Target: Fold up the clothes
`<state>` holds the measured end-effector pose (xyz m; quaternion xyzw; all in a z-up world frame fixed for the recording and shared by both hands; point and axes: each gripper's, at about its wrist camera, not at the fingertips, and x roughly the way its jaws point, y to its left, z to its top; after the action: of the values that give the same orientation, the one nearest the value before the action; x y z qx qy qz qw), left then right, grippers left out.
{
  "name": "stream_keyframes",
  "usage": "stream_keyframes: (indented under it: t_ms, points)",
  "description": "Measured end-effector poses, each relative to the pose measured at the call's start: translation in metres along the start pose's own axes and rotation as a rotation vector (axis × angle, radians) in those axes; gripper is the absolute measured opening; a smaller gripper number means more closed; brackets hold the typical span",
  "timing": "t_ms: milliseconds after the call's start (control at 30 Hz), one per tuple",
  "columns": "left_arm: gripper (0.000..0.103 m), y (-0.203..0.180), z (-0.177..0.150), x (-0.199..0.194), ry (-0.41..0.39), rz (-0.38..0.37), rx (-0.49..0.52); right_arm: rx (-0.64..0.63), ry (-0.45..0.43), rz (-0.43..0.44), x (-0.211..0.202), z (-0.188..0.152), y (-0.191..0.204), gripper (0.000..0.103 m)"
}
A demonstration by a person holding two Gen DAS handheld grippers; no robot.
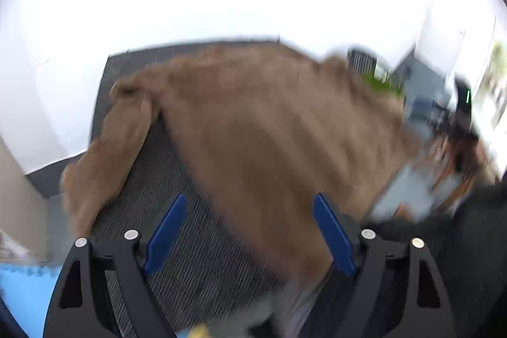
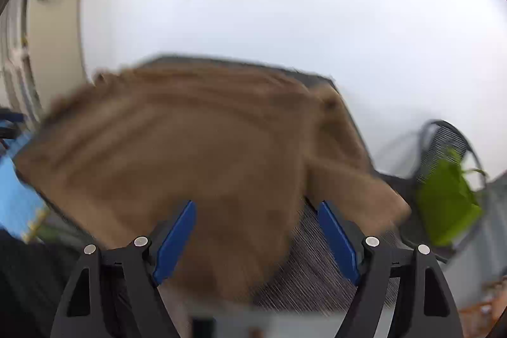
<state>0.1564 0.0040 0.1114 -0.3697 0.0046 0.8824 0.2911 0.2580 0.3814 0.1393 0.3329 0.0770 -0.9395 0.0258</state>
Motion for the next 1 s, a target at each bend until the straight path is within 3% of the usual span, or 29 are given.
stream_keyframes:
  t_ms: [67,133,233,367,500,600,767,900,1000]
  points:
    - [0.089,-0.009,0.019,0.018,-0.031,-0.036,-0.009,0.000,-0.042,0.040,0.009,0.017,0.011,0.081]
    - [0.090,-0.017,0.030,0.047,-0.008,-0.058,0.011,-0.007,-0.040,0.086,0.027,0.030,0.023,0.081]
    - [0.090,-0.030,0.037,0.097,0.084,-0.048,0.040,-0.022,0.044,0.124,0.062,0.033,0.038,0.081]
    - [0.090,-0.043,0.020,0.133,0.191,-0.036,0.058,-0.013,0.157,0.158,0.092,0.017,0.040,0.081]
    - [0.090,-0.041,0.000,0.137,0.212,-0.004,0.092,-0.058,0.257,0.171,0.100,-0.010,0.030,0.082]
    - [0.089,-0.044,-0.011,0.143,0.202,0.067,0.184,-0.075,0.257,0.227,0.090,-0.018,0.013,0.084]
    - [0.090,-0.037,-0.008,0.136,0.233,0.073,0.165,-0.105,0.259,0.250,0.086,-0.024,0.008,0.085]
    - [0.090,-0.035,0.002,0.133,0.288,0.085,0.139,-0.137,0.325,0.265,0.090,-0.011,0.010,0.085]
    - [0.090,-0.042,0.021,0.132,0.261,0.047,0.120,-0.203,0.258,0.274,0.084,0.016,0.016,0.085]
